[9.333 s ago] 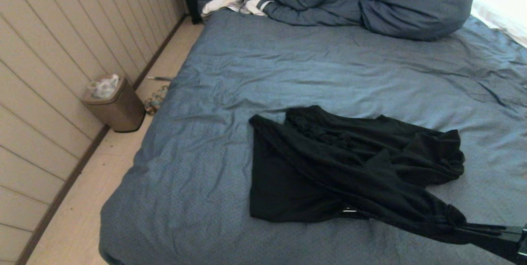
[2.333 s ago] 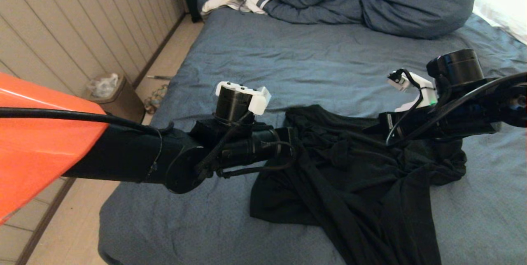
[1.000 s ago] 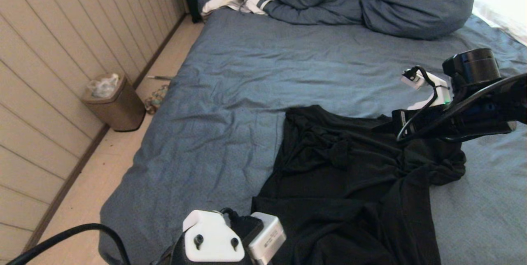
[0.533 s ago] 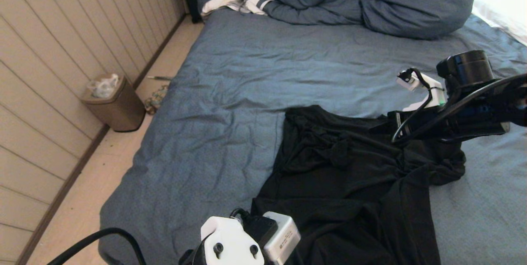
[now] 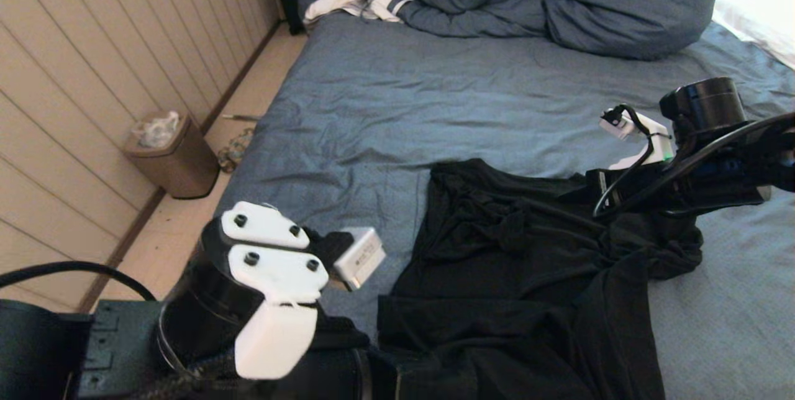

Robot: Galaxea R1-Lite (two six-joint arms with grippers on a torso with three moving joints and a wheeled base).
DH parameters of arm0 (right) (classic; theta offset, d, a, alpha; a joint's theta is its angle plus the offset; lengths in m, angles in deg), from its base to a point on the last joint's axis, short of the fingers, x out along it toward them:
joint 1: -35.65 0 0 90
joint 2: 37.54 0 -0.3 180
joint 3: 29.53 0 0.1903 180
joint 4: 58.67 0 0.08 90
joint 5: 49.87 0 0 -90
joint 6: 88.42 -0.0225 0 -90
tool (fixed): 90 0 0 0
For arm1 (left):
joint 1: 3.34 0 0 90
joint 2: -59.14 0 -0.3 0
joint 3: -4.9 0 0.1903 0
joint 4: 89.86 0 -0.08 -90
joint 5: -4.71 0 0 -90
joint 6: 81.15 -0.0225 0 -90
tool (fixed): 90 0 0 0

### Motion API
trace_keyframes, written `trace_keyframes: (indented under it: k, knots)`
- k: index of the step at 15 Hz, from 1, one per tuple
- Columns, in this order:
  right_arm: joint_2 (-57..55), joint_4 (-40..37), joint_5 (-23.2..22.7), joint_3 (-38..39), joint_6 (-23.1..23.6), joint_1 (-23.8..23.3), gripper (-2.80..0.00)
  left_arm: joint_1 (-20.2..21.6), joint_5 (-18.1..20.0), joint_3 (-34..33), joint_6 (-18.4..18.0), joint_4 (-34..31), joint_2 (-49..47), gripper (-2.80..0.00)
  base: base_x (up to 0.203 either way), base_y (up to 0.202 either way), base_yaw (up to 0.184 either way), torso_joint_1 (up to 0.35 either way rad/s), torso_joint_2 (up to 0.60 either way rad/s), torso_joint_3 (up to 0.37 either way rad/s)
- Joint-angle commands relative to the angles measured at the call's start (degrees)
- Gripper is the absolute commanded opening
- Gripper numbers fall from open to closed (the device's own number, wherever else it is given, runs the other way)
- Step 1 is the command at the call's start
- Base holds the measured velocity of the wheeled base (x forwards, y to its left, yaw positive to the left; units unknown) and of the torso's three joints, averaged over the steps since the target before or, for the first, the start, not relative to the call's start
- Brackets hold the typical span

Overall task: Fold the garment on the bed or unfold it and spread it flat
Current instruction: Unford the black T-shirt

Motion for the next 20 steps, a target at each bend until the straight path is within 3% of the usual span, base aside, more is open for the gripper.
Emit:
trace_keyframes:
  k: [1,3,5,8,9,10,20]
  knots:
    - [0.22,-0.07,-0.17,0.03,0.00,0.02,-2.80,1.11,0.00,0.20,0.28,0.33,1.35,-2.80,0.000,0.000,0.000,0.000,0.00,0.000]
    - [0.31,-0.07,-0.17,0.03,0.00,0.02,-2.80,0.92,0.84,-0.26,0.29,0.28,1.05,-2.80,0.000,0.000,0.000,0.000,0.00,0.000]
    - [0.27,-0.07,-0.17,-0.05,0.00,-0.07,-2.80,-0.81,4.01,-1.44,0.64,-0.48,0.80,-2.80,0.000,0.000,0.000,0.000,0.00,0.000]
    - [0.13,-0.07,-0.16,-0.05,0.00,0.02,-2.80,-2.52,3.92,-3.01,1.02,-0.07,-3.28,-2.80,0.000,0.000,0.000,0.000,0.00,0.000]
    - [0.13,-0.07,-0.17,-0.05,0.00,-0.07,-2.80,-2.67,3.69,-3.02,0.81,-0.11,-3.26,-2.48,0.000,0.000,0.000,0.000,0.00,0.000]
    - [0.04,-0.07,-0.17,-0.14,0.00,-0.16,-2.80,-2.62,3.49,-2.75,0.73,0.01,-3.20,0.00,0.000,0.000,0.000,0.000,0.00,0.000]
    - [-0.22,-0.07,-0.17,-0.23,0.00,-0.07,-2.80,-1.79,3.09,-1.57,0.36,0.25,-2.69,0.00,0.000,0.000,0.000,0.000,0.00,0.000]
